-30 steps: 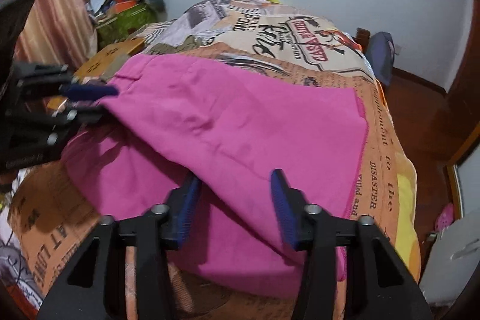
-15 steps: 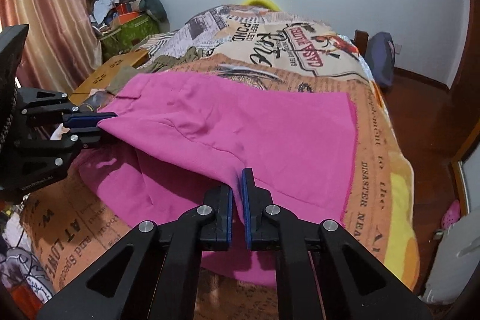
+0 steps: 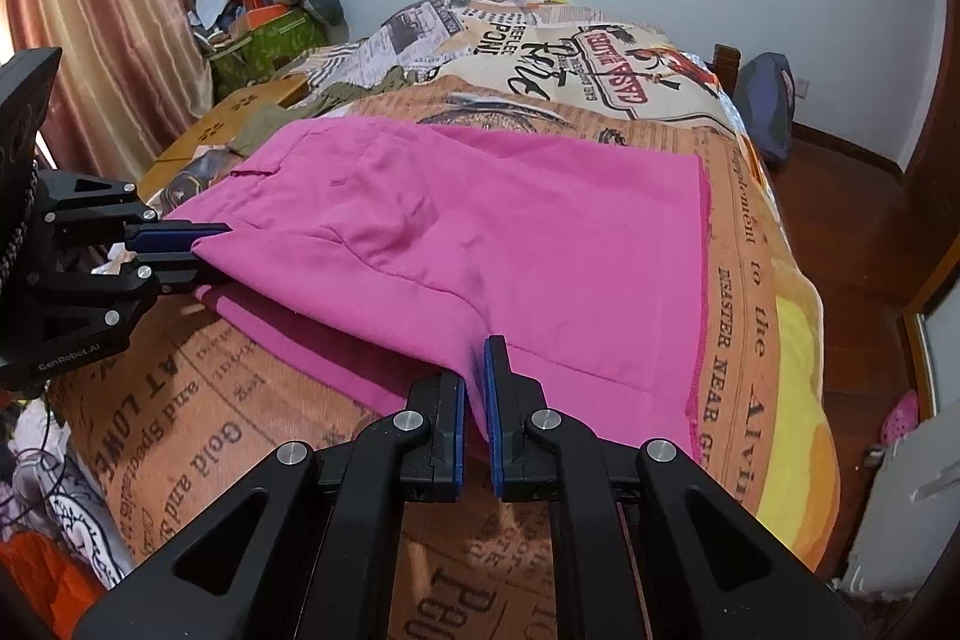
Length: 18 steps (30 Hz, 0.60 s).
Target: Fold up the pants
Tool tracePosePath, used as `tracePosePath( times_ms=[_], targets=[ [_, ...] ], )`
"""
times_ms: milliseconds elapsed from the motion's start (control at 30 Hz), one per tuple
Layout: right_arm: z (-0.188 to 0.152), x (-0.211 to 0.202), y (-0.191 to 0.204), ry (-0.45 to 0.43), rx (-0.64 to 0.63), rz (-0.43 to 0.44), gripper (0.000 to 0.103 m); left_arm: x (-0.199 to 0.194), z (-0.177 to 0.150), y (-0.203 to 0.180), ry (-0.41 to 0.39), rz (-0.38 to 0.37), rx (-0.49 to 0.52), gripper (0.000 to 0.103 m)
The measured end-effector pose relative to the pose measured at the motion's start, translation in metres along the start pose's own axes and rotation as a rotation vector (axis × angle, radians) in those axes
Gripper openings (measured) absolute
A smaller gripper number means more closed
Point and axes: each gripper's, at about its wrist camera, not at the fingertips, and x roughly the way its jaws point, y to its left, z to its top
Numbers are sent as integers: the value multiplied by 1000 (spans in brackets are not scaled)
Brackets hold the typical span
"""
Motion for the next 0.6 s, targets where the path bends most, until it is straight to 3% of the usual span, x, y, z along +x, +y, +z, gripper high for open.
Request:
tracePosePath(
  times_ms=[167, 333, 467, 600],
  targets=[
    [-1, -1, 1, 21, 3, 5, 6, -1, -5, -1, 1, -6, -17, 12],
    [-6, -4, 0, 69, 13, -5, 24, -7, -10, 2, 11, -10, -47, 19],
    [-3, -25, -1, 30, 33, 14, 30, -22, -12, 15, 16, -86, -129, 20],
    [6, -41, 8, -55, 23, 25, 39, -43, -5, 26, -34, -91, -176, 20]
  ],
)
